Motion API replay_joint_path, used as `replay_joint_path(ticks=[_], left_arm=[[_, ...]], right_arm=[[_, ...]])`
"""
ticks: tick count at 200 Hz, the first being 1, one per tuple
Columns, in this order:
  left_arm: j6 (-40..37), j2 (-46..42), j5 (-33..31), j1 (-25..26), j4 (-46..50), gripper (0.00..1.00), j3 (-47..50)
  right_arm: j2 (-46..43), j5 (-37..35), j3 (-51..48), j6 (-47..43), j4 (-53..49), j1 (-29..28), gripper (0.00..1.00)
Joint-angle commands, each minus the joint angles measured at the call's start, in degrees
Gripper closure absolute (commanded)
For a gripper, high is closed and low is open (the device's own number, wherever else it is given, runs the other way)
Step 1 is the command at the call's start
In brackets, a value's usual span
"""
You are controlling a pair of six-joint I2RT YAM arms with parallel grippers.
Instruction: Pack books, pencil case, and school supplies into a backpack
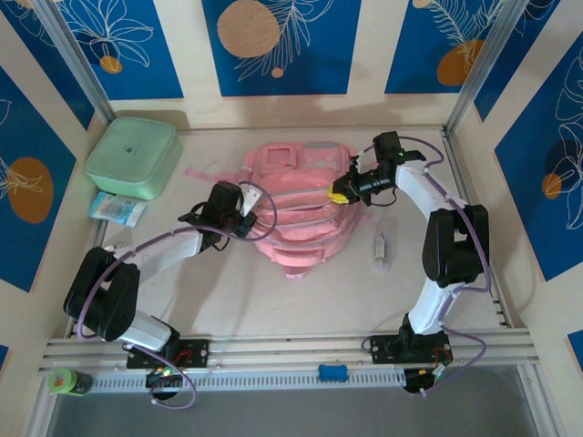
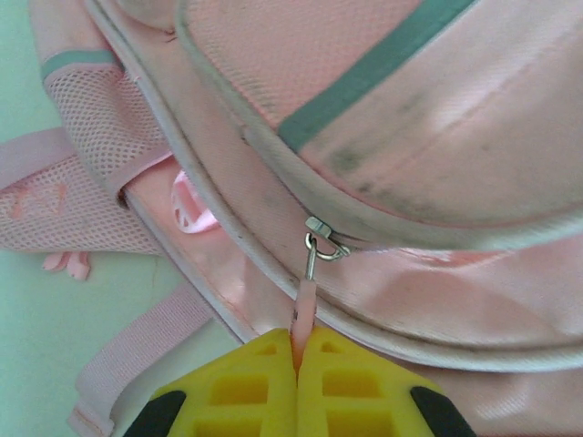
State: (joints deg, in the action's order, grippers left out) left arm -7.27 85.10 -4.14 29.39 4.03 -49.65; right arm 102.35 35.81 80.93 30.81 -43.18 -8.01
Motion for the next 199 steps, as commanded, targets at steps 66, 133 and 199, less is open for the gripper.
replay_joint_path(ticks=[66,133,199], left_arm=[[8.69,-6.31,-1.40,4.16,-1.43,1.00,6.57],[15.38,-10.75,-2.86,8.01,0.74,1.00,11.09],[23.94,-18.36,3.09,12.89,6.76,0.49,10.11]], right_arm=[[11.52,8.26,17.41,-12.56,-8.90,0.08,1.00],[12.15,-0.53,19.81,-13.38,-11.62,0.44,0.74],[-11.63,-38.61,-3.17,-0.45,-11.05,-2.10,0.21]])
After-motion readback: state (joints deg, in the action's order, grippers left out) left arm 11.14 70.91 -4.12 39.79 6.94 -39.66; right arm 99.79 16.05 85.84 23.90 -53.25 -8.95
